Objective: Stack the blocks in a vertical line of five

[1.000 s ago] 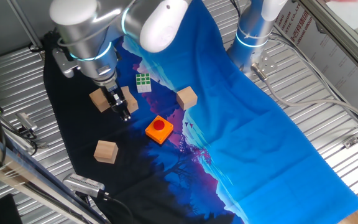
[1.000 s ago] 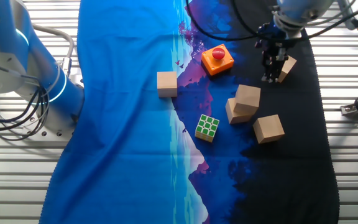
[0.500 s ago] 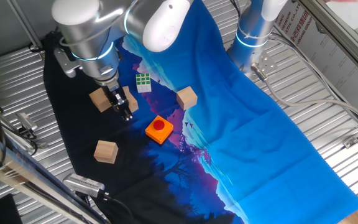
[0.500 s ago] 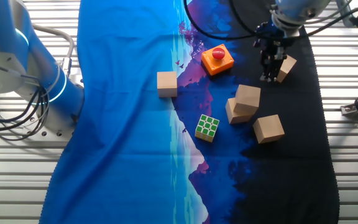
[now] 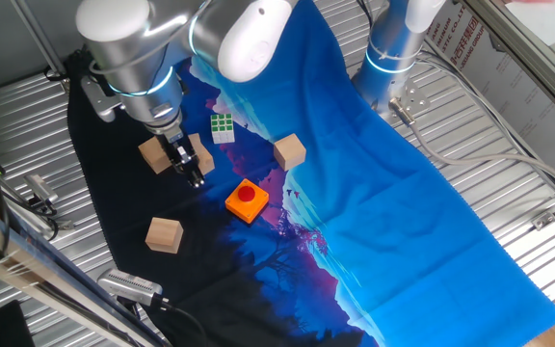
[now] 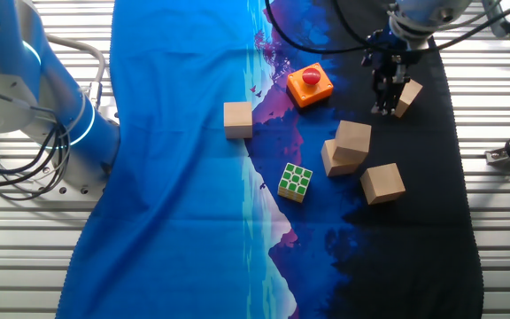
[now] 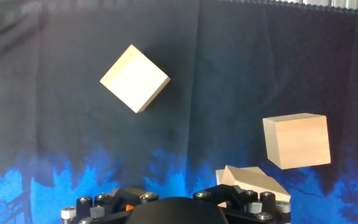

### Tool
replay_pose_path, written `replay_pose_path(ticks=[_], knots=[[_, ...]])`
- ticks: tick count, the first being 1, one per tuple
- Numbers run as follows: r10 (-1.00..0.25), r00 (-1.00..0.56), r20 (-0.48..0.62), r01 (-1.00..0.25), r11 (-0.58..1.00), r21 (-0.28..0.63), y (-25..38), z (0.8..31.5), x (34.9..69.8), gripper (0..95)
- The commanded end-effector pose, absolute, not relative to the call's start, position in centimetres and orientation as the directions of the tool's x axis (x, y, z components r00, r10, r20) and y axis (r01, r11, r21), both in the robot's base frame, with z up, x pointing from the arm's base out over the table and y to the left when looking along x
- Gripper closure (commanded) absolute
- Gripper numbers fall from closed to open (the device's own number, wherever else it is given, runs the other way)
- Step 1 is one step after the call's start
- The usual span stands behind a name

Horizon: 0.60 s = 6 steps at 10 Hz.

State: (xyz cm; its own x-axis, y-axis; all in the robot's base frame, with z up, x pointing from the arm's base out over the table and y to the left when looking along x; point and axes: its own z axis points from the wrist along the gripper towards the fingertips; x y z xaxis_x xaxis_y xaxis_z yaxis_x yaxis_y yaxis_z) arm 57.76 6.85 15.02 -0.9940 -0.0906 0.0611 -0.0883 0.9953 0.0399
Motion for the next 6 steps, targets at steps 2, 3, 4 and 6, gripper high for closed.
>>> replay_pose_path(ticks=[2,3,4,6], knots=[[-0.152,-0.987,0.053,-0.150,0.988,0.030,6.85,15.04,57.75,0.0],[-0.255,-0.966,0.050,-0.255,0.967,0.012,6.85,15.04,57.75,0.0],[-0.295,-0.954,0.043,-0.294,0.955,0.040,6.85,15.04,57.75,0.0],[-0.374,-0.926,0.041,-0.372,0.927,0.057,6.85,15.04,57.75,0.0]])
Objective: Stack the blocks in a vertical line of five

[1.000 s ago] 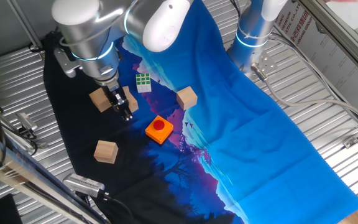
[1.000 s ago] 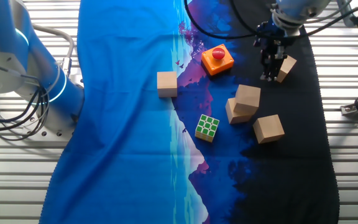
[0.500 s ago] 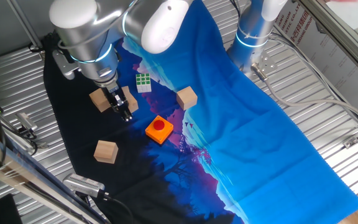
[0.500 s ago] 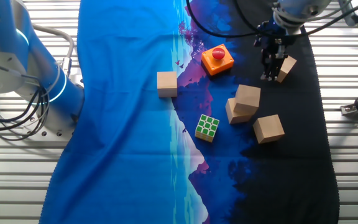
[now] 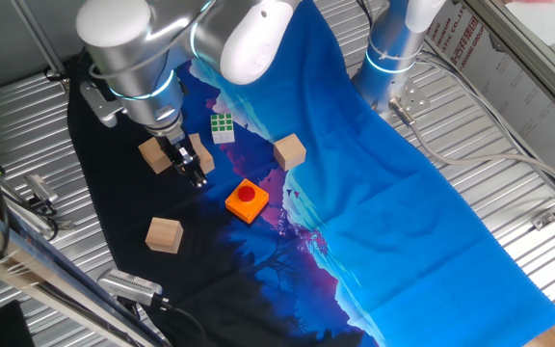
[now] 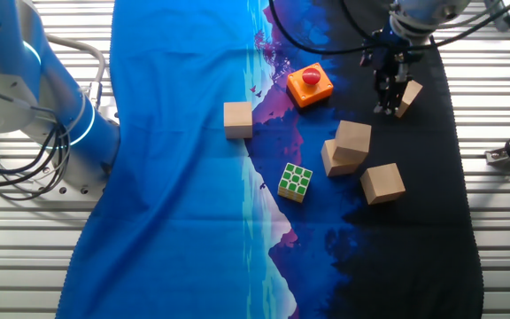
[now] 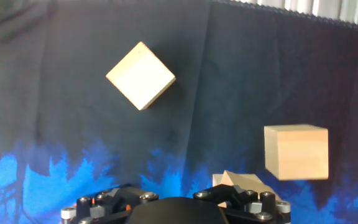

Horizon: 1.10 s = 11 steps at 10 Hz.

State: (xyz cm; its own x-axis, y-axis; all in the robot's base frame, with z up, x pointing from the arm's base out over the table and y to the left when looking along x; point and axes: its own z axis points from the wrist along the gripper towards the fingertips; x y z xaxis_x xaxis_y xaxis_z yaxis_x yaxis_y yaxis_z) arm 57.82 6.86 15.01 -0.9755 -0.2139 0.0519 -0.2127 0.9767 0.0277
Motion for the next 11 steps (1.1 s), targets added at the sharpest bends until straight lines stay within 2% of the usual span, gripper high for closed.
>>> replay_pose_path(ticks=[1,7,9,11], knots=[[-0.371,-0.928,0.041,-0.368,0.928,0.064,6.9,15.0,57.8,0.0],[-0.363,-0.930,0.060,-0.359,0.931,0.058,6.7,15.1,57.7,0.0],[-0.323,-0.943,0.077,-0.318,0.945,0.070,5.7,15.5,57.1,0.0],[-0.346,-0.935,0.077,-0.341,0.937,0.074,4.6,15.6,56.7,0.0]])
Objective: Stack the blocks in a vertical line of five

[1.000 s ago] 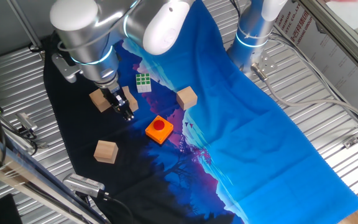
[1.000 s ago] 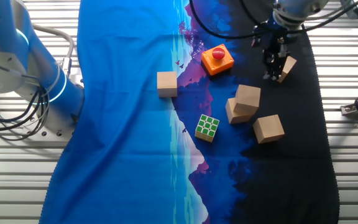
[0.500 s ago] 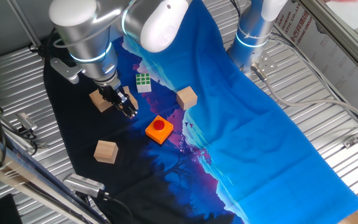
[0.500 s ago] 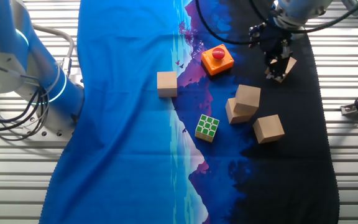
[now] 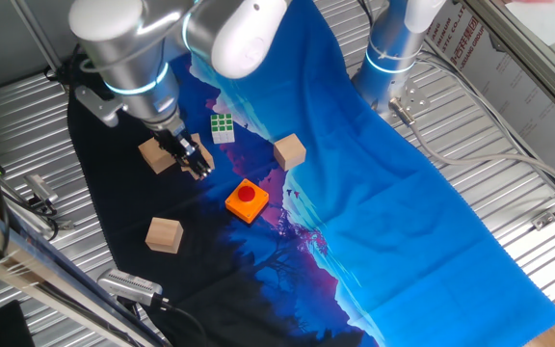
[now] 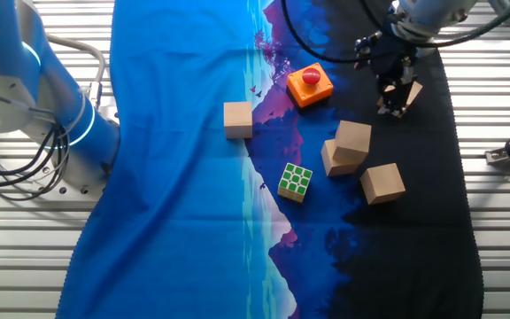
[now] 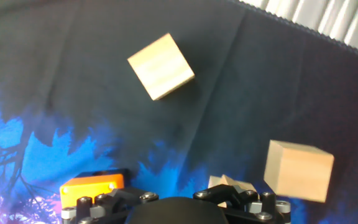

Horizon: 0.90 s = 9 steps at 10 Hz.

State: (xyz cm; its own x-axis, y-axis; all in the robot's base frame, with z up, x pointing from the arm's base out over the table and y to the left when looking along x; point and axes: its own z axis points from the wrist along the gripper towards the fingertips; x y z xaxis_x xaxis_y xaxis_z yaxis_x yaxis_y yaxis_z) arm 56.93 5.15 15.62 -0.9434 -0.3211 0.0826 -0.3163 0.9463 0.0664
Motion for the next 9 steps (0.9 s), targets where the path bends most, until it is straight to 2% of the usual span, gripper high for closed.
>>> replay_pose_path(ticks=[1,4,9], knots=[[-0.356,-0.931,0.076,-0.350,0.933,0.077,4.10,15.31,56.69,0.0],[-0.365,-0.928,0.075,-0.359,0.930,0.079,3.78,14.86,56.81,0.0],[-0.365,-0.927,0.083,-0.358,0.930,0.089,4.48,15.79,56.55,0.0]])
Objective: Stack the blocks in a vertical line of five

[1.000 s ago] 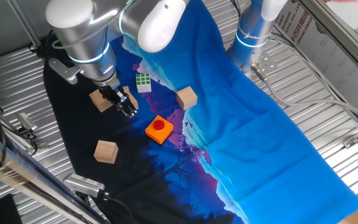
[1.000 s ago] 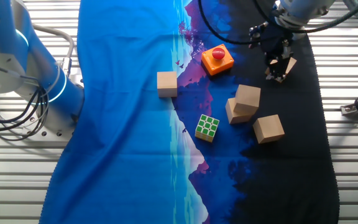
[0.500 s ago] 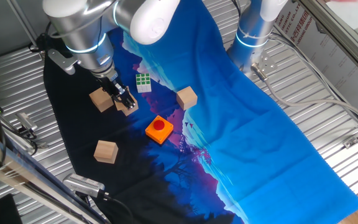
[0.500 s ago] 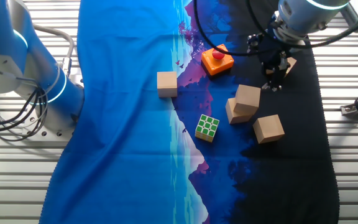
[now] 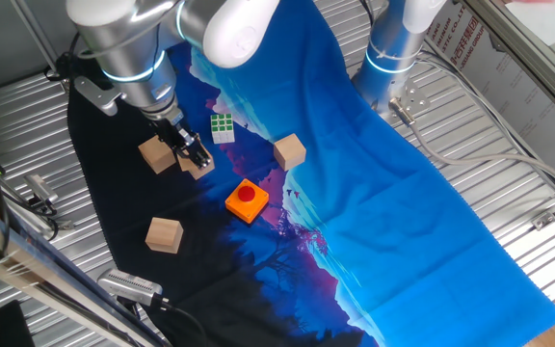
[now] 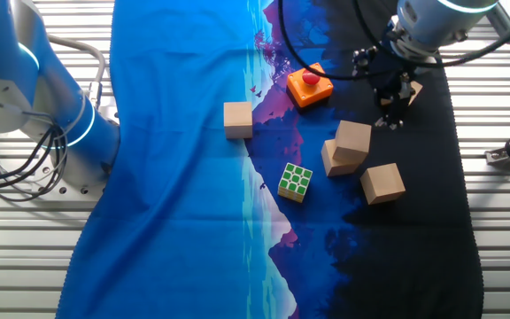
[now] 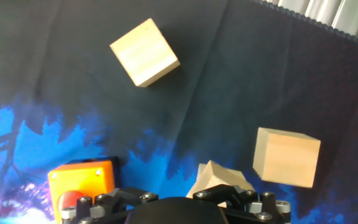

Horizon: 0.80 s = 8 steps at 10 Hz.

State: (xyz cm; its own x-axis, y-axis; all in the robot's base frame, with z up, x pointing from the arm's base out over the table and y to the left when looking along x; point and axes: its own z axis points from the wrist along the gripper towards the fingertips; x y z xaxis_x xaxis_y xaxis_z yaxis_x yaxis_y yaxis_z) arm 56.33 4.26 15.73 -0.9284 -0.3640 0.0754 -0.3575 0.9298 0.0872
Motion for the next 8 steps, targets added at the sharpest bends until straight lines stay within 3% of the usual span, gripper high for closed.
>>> replay_pose_path(ticks=[1,8], knots=[[-0.365,-0.927,0.086,-0.358,0.930,0.086,4.52,15.84,56.54,0.0],[-0.364,-0.926,0.099,-0.357,0.930,0.082,4.58,15.83,56.56,0.0]])
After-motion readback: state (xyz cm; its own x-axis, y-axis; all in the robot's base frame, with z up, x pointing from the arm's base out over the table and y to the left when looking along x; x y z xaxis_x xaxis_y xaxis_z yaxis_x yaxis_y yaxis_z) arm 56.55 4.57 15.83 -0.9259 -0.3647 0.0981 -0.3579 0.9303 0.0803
